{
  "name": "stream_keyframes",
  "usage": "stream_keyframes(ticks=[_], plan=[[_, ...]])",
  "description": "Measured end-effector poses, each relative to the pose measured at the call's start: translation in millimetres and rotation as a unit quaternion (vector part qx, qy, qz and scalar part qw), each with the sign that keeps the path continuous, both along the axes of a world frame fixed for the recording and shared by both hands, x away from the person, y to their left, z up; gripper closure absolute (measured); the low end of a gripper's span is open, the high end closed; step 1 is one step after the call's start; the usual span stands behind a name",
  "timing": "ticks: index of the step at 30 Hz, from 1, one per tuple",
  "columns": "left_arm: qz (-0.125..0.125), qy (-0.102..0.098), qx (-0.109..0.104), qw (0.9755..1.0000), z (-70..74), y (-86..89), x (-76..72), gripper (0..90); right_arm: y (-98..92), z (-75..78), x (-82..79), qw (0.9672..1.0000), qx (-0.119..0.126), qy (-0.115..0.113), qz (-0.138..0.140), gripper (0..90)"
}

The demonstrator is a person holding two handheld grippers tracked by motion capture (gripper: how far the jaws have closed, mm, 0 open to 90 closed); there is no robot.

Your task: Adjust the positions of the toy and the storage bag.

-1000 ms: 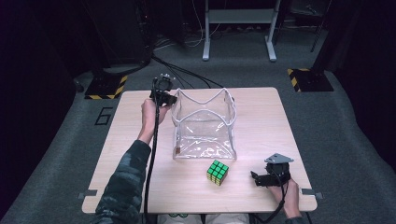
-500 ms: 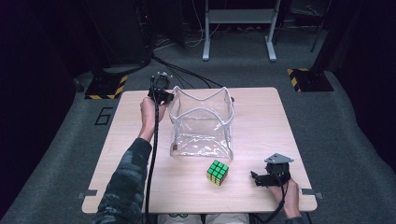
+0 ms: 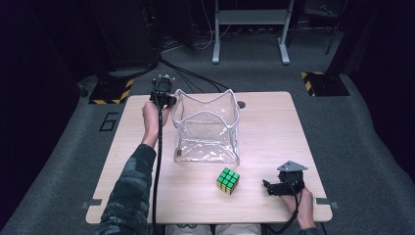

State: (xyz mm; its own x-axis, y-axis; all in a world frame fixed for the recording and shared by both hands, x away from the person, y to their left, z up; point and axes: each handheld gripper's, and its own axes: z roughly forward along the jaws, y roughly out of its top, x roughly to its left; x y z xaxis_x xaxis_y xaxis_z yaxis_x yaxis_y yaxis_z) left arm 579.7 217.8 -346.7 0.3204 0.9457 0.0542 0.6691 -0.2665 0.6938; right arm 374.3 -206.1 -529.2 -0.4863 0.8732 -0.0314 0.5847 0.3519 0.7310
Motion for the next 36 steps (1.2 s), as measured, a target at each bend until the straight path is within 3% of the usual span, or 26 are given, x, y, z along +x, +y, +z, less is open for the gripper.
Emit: stream_keyframes(ticks=[4,9,14,17,24,36], plan=[[-0.005,-0.001,0.002,1.0,0.0,0.1,-2.3,83.9,0.0,0.1,0.0,1.0,0.001,0.001,0.001,3.4],[-0.018,0.002,-0.002,0.9998,3.7,-0.7,-7.0,51.3,-0.1,0.1,-0.1,1.0,0.001,0.0,0.0,3.5],[-0.035,-0.012,-0.017,0.9992,12.2,3.9,-17.8,32.9,-0.1,0.0,-0.1,1.0,0.001,0.0,0.0,3.5],[-0.051,-0.015,-0.023,0.9983,16.4,9.7,-25.8,27.0,0.0,0.0,-0.1,1.0,0.001,-0.001,-0.001,3.6],[-0.06,-0.026,-0.036,0.9972,19.5,22.2,-49.3,16.7,0.3,0.2,-0.1,1.0,0.004,0.002,-0.004,3.7],[-0.088,-0.05,-0.041,0.994,22.3,40.2,-94.3,12.4,-0.3,0.0,0.3,1.0,0.004,0.003,-0.002,3.7]])
